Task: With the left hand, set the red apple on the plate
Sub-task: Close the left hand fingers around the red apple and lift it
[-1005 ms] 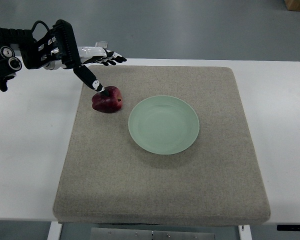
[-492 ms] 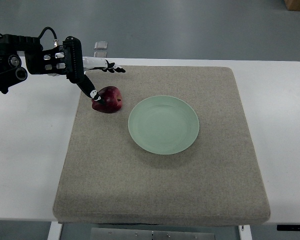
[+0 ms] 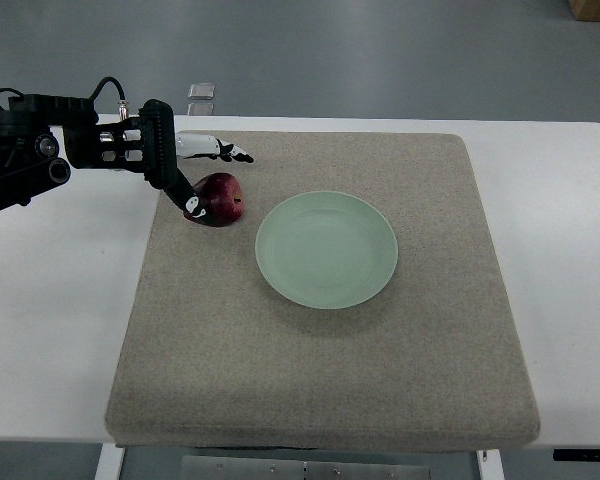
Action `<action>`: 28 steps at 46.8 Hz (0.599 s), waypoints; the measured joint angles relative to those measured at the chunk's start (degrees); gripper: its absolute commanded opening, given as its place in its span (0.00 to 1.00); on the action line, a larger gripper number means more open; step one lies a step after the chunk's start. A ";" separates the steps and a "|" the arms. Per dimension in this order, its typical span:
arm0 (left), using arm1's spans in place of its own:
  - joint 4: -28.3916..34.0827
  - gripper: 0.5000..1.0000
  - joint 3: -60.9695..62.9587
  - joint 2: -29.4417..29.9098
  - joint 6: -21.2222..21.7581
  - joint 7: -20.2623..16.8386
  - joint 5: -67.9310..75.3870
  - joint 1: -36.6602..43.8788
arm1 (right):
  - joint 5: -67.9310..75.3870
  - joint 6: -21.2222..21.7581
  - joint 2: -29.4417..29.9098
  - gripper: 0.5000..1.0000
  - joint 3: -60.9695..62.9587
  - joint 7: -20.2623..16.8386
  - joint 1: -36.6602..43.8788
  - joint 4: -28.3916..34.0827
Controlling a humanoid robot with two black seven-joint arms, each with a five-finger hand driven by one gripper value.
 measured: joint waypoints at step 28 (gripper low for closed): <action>1.67 0.97 -0.01 -1.24 0.22 -0.06 -0.05 0.90 | 0.00 0.00 0.00 0.93 -0.02 0.00 0.00 0.00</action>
